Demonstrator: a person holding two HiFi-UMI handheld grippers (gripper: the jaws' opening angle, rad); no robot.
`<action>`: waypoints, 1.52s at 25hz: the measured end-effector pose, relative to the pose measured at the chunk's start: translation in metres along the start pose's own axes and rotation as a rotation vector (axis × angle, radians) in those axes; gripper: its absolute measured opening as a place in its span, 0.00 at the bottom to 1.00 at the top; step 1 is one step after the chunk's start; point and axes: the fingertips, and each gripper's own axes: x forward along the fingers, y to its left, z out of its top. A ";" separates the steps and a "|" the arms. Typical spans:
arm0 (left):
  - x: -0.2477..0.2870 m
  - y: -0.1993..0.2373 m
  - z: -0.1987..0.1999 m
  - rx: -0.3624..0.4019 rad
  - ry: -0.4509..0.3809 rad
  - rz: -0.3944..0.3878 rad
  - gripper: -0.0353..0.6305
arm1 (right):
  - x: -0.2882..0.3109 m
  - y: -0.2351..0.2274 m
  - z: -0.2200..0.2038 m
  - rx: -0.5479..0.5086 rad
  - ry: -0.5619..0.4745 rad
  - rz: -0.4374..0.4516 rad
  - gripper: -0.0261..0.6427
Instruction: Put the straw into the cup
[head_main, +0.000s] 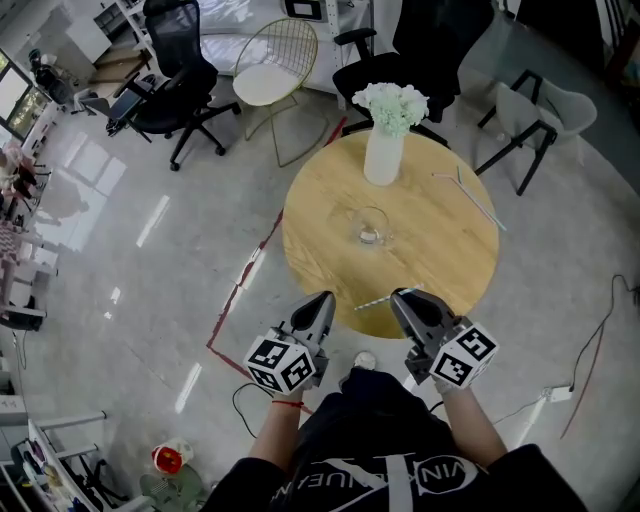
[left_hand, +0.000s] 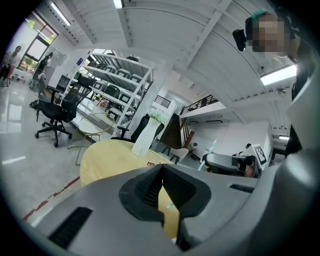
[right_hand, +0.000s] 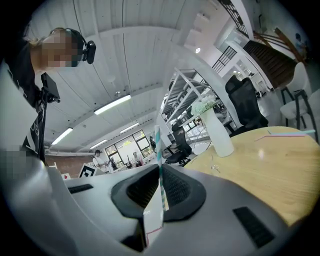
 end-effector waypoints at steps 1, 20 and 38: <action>0.006 0.000 0.002 0.004 0.002 -0.008 0.06 | 0.002 -0.004 0.002 0.002 -0.001 -0.002 0.07; 0.058 0.025 0.008 0.033 0.040 -0.056 0.06 | 0.017 -0.049 0.013 0.054 -0.020 -0.069 0.07; 0.115 0.078 0.030 0.050 0.121 -0.163 0.06 | 0.051 -0.079 0.076 0.106 -0.217 -0.061 0.07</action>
